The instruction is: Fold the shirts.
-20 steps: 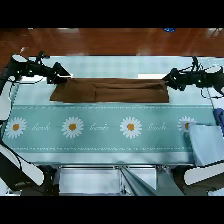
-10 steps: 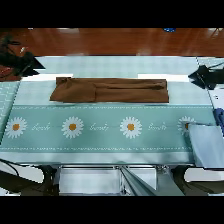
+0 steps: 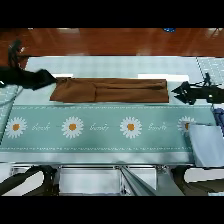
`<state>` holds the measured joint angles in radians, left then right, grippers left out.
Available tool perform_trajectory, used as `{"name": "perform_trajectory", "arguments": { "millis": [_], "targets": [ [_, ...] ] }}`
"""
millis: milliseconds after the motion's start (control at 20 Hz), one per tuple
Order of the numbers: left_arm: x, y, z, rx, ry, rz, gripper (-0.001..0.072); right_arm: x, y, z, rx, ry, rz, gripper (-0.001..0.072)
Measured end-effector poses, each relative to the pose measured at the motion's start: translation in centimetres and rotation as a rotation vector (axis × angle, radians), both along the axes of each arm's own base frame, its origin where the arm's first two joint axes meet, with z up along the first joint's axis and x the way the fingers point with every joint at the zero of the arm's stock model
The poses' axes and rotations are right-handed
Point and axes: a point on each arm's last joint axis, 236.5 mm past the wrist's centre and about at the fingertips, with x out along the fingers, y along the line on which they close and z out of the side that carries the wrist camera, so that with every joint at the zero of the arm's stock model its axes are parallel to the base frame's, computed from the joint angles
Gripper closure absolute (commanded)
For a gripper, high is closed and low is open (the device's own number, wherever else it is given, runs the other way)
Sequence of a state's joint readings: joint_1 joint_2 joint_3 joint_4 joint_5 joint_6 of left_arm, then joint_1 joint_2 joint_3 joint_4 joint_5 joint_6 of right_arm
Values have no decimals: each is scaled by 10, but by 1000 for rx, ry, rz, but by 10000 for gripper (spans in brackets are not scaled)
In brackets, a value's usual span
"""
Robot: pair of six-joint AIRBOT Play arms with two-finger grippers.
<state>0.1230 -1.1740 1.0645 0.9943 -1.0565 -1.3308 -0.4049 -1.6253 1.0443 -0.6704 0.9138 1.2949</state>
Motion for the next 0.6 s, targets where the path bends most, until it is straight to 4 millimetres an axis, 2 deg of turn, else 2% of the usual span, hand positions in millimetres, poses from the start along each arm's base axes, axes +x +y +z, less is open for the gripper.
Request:
{"name": "perform_trajectory", "arguments": {
  "millis": [200,250,300,350,450,500,550,600],
  "targets": [
    [-13,-27,-21,11,-11,-40,201,21,39,-6,70,-15,41,306],
    [-14,-32,-23,13,-14,-47,201,26,50,-7,78,-17,61,365],
    [-14,-35,-25,15,-22,-49,201,31,60,-9,77,-21,83,544],
    [-13,-38,-26,16,-28,-52,201,35,69,-11,69,-22,107,683],
    [-12,-42,-26,14,-40,-51,209,45,86,-3,61,-50,156,683],
    [-12,-43,-26,12,-41,-51,348,48,93,6,66,-67,185,683],
    [-12,-44,-26,11,-41,-52,606,49,98,17,63,-85,214,683],
    [-12,-45,-26,10,-40,-54,688,47,99,30,47,-98,243,683]
  ]
}}
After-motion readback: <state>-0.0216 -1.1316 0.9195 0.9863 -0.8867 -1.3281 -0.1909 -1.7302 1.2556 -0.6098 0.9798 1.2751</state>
